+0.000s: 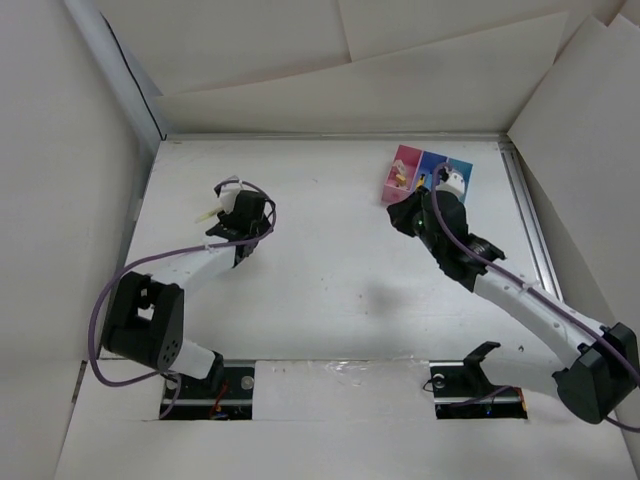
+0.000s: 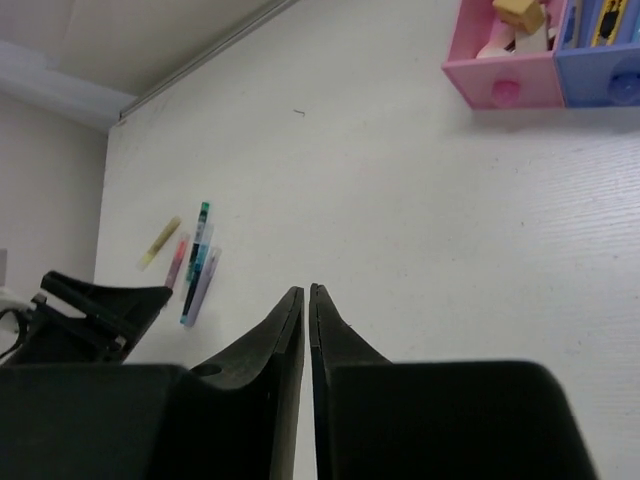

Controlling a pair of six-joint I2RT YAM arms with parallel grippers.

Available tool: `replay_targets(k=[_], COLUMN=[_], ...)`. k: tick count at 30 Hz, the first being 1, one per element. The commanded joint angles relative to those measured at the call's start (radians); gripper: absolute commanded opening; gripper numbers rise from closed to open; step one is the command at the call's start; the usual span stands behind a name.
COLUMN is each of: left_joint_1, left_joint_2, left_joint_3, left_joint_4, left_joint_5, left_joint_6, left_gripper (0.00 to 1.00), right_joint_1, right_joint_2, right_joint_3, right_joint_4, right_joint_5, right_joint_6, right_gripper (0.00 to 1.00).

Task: Sort the stationery into containers
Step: Pick up the pen from the center of the board.

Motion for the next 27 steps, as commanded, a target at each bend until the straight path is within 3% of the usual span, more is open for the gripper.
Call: replay_targets(k=[1,6,13,18,22,27], left_joint_1=[-0.003,-0.003,-0.003,-0.003,0.007,0.039], left_joint_2=[0.023,0.06,0.129,0.149,0.16,0.178], left_joint_3=[0.085,0.108,0.141,0.141,0.141,0.141], left_joint_4=[-0.049,-0.085,-0.145,-0.156,-0.165,-0.165], left_joint_5=[0.013,0.013,-0.006,-0.006,-0.036,-0.037], left_joint_6=[-0.009,0.01,0.028,0.028,0.028,0.037], left_gripper=[0.45,0.43,0.33,0.31,0.41,0.44], right_joint_1=[0.029,0.029,0.047,0.068,0.068,0.068], right_joint_2=[-0.035,-0.074,-0.047,-0.047,-0.058,-0.058], right_joint_3=[-0.046,-0.095,-0.107,-0.107,-0.107,-0.107], right_joint_4=[0.076,0.111,0.122,0.122,0.113,0.113], right_joint_5=[0.009,-0.008,-0.008,0.021,0.021,0.021], right_joint_6=[-0.018,-0.018,-0.027,-0.027,-0.027,-0.027], right_gripper=[0.14,0.34,0.36,0.37,0.38,0.38])
